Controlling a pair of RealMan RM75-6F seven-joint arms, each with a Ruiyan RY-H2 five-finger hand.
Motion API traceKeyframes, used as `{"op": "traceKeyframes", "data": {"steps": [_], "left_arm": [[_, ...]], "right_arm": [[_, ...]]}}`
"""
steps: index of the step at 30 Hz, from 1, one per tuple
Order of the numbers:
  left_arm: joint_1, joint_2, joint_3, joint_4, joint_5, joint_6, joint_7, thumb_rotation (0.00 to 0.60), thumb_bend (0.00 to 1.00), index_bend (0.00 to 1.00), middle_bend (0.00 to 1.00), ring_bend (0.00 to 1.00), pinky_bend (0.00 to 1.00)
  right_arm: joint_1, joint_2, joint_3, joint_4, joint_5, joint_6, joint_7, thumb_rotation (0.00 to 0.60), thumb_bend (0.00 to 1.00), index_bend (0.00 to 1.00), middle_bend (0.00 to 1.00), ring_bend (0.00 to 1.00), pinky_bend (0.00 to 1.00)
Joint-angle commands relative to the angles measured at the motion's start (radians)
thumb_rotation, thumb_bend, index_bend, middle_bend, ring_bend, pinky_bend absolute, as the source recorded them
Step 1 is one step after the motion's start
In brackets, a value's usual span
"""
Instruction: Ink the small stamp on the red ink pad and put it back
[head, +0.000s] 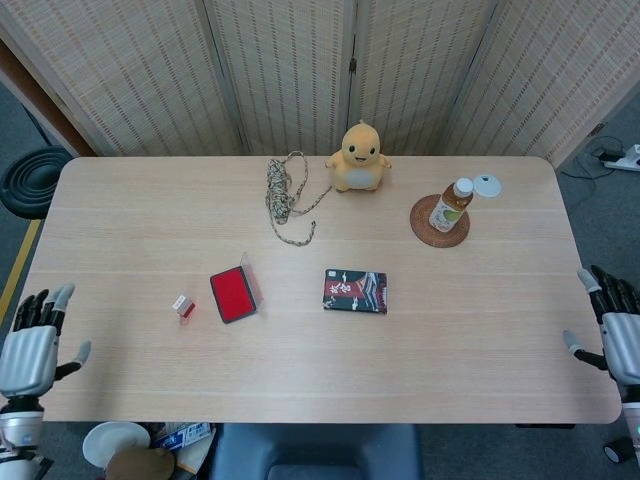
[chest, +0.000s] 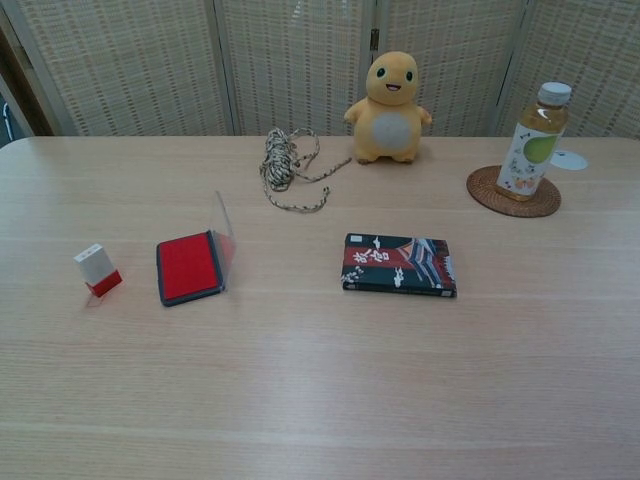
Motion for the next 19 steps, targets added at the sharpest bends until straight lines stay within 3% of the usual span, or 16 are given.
{"op": "traceKeyframes", "data": {"steps": [1, 19], "left_arm": [[0.047, 0.030, -0.008, 0.038, 0.051, 0.041, -0.055, 0.600, 0.31, 0.00, 0.00, 0.00, 0.00], [0.102, 0.041, -0.072, 0.028, 0.095, -0.021, -0.026, 0.600, 0.31, 0.00, 0.00, 0.00, 0.00]], "right_arm": [[-0.003, -0.027, 0.016, -0.010, 0.034, 0.013, -0.064, 0.600, 0.30, 0.00, 0.00, 0.00, 0.00], [-0.029, -0.023, 0.015, -0.039, -0.001, 0.066, -0.086, 0.600, 0.30, 0.00, 0.00, 0.00, 0.00]]}}
